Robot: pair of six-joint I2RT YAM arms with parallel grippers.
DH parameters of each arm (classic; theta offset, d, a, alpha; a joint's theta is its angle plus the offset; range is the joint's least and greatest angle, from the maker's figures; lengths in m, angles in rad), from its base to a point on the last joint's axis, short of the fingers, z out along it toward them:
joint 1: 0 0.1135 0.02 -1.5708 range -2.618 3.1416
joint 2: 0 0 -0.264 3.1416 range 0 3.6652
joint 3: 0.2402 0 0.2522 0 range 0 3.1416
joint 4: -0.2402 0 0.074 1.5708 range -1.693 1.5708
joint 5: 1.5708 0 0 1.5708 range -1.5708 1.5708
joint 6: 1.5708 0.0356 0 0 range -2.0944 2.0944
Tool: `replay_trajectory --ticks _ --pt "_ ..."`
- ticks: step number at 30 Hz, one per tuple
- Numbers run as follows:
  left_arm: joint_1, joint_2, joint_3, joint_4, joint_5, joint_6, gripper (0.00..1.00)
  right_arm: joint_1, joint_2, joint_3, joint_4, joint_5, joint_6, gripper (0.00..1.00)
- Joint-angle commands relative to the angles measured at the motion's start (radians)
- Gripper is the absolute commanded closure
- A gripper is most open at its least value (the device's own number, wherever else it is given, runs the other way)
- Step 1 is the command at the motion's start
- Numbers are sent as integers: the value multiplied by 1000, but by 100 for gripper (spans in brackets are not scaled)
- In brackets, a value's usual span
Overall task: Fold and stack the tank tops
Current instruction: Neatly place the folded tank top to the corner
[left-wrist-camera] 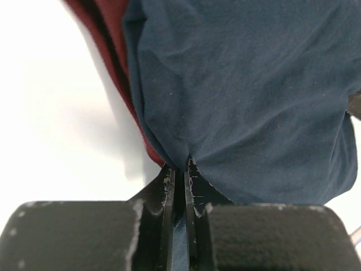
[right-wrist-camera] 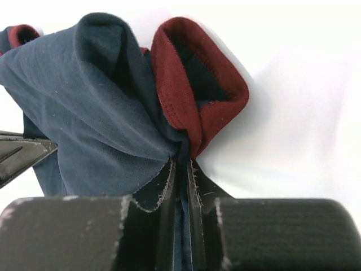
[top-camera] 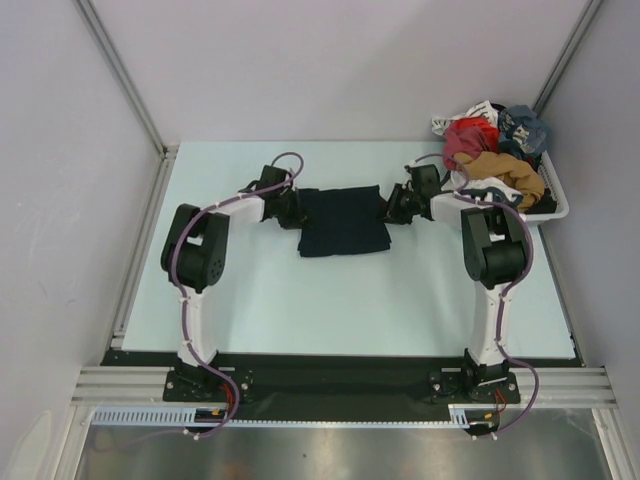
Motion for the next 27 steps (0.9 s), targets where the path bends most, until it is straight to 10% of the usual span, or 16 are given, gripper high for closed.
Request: replay_trajectory --ticks 1,6,9,11,27 --pt "114 -47 -92 -1 -71 10 100 90 52 38 16 10 35 94" --pt "272 -198 -346 198 53 -58 100 241 159 200 40 9 124 85" --pt "362 -278 -470 217 -5 -64 100 326 205 330 10 15 145 40" --pt "424 -300 -503 237 1 -73 100 347 186 322 17 73 153 31" --pt "665 -400 -505 177 -31 -1 84 304 -49 90 36 58 70 23"
